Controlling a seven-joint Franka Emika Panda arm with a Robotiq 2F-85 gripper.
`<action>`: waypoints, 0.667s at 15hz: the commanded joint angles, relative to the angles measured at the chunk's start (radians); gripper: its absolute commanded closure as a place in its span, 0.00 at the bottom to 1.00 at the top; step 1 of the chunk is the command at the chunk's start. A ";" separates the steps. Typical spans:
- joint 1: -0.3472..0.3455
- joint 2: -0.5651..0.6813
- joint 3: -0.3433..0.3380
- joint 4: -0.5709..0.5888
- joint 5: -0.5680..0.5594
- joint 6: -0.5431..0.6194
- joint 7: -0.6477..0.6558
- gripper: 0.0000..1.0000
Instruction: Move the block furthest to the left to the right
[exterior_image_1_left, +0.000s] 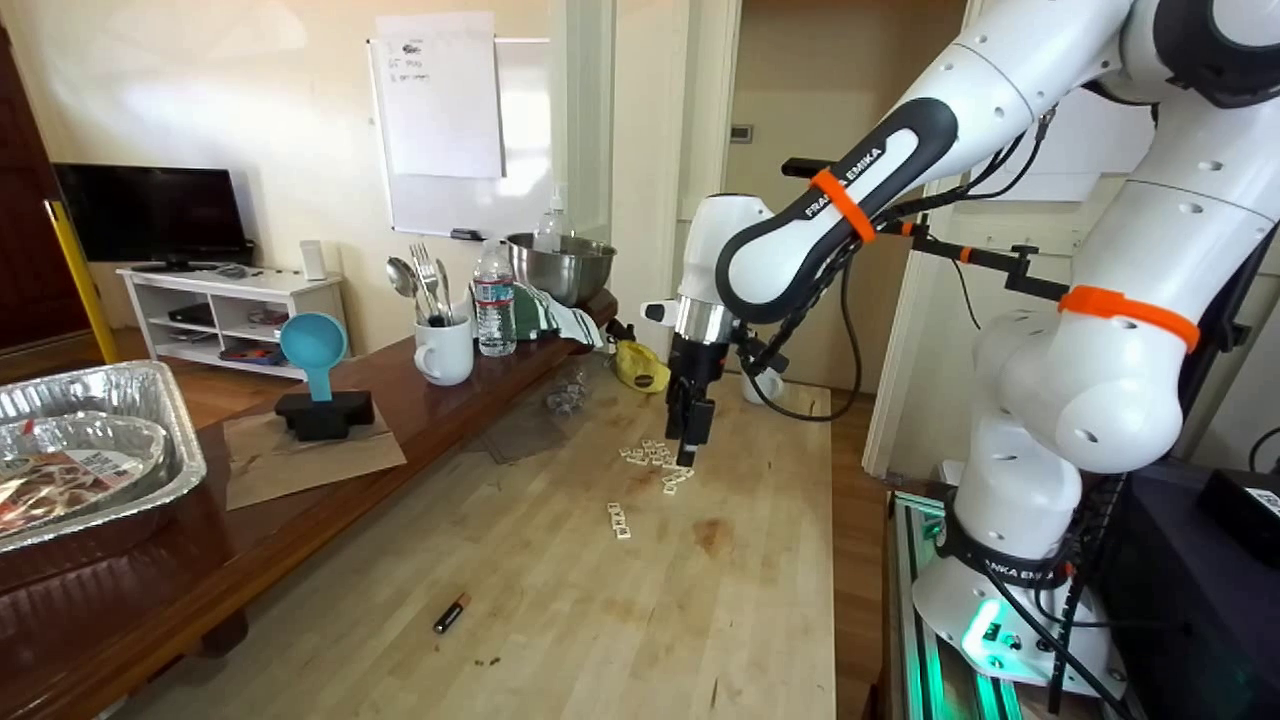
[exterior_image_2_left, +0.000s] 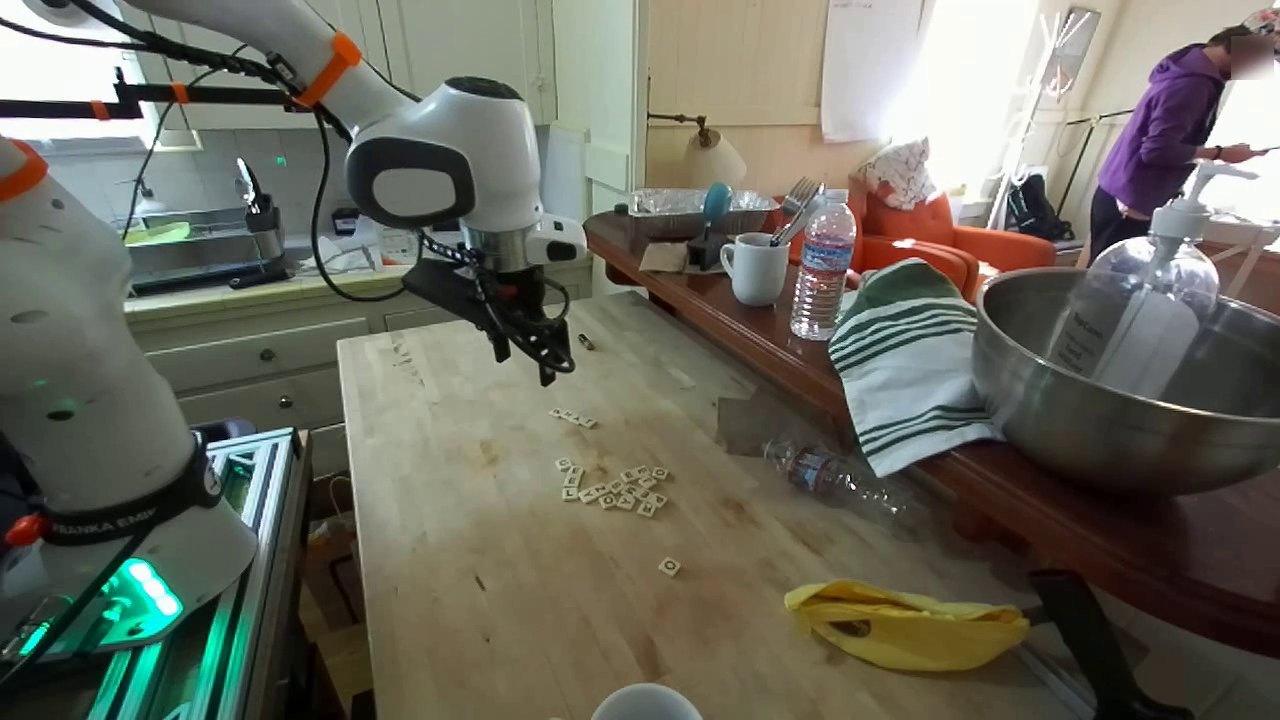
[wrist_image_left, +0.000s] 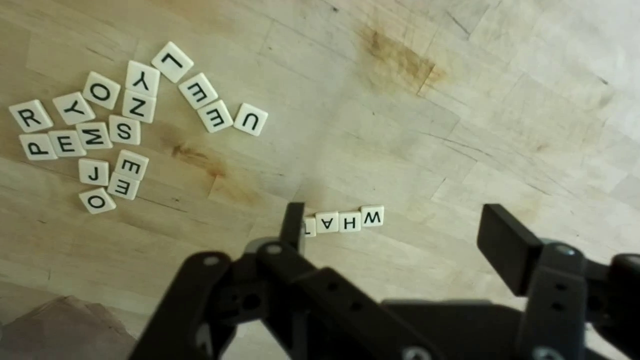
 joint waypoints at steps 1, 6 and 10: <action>0.031 0.104 0.021 0.005 0.074 0.122 -0.008 0.44; 0.050 0.219 0.065 0.020 0.152 0.219 -0.020 0.82; 0.044 0.285 0.120 0.028 0.208 0.298 -0.040 1.00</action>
